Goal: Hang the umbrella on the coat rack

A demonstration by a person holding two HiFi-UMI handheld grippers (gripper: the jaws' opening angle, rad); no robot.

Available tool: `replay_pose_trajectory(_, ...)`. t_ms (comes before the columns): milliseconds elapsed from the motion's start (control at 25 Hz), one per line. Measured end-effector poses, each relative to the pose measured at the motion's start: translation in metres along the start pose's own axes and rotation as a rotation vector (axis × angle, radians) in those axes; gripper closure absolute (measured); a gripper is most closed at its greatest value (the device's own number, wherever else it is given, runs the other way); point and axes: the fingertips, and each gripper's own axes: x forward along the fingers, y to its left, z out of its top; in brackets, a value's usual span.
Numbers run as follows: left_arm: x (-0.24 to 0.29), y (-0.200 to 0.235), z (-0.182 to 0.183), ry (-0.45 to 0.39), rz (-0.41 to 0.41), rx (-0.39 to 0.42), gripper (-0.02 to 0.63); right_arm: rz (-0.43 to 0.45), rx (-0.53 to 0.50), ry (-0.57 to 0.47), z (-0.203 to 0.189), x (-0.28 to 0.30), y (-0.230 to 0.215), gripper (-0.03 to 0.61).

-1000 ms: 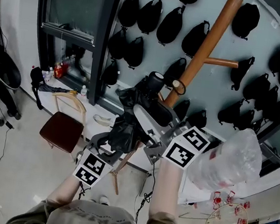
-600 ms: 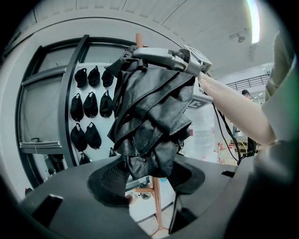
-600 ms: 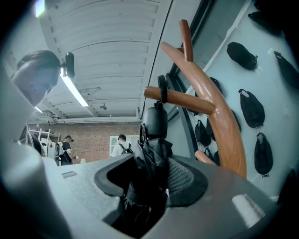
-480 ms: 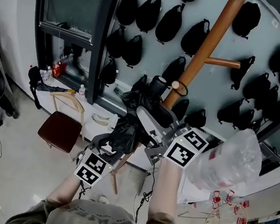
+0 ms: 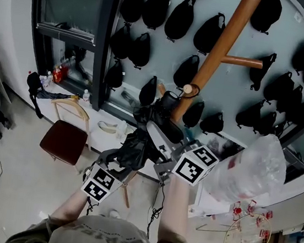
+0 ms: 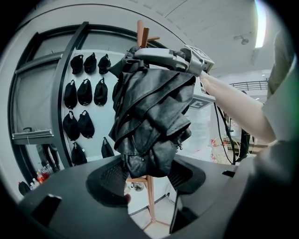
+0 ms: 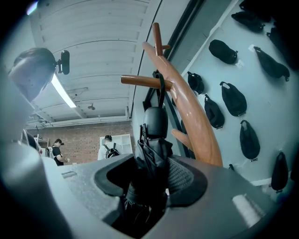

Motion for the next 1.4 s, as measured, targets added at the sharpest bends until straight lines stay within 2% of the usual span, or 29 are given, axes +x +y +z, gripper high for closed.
replay_pose_trajectory(240, 0.003, -0.001, -0.018, 0.007, 0.010, -0.016, 0.333, -0.091, -0.015, -0.005, -0.018, -0.012, -0.015, 0.379)
replay_pose_trajectory(520, -0.004, 0.008, -0.034, 0.019, 0.044, -0.025, 0.307, -0.262, -0.182, 0.053, -0.032, -0.025, -0.033, 0.376)
replay_pose_trajectory(960, -0.019, 0.024, -0.047, 0.028, 0.083, -0.053, 0.307, -0.485, -0.348, -0.006, -0.037, -0.028, -0.036, 0.364)
replay_pose_trajectory(1160, -0.026, 0.025, -0.050, 0.036, 0.084, -0.050, 0.307, -0.534, -0.372, -0.018, -0.037, -0.027, -0.036, 0.358)
replay_pose_trajectory(1400, -0.033, 0.025, -0.050, 0.036, 0.076, -0.041, 0.307, -0.548, -0.356, -0.037, -0.035, -0.033, -0.033, 0.333)
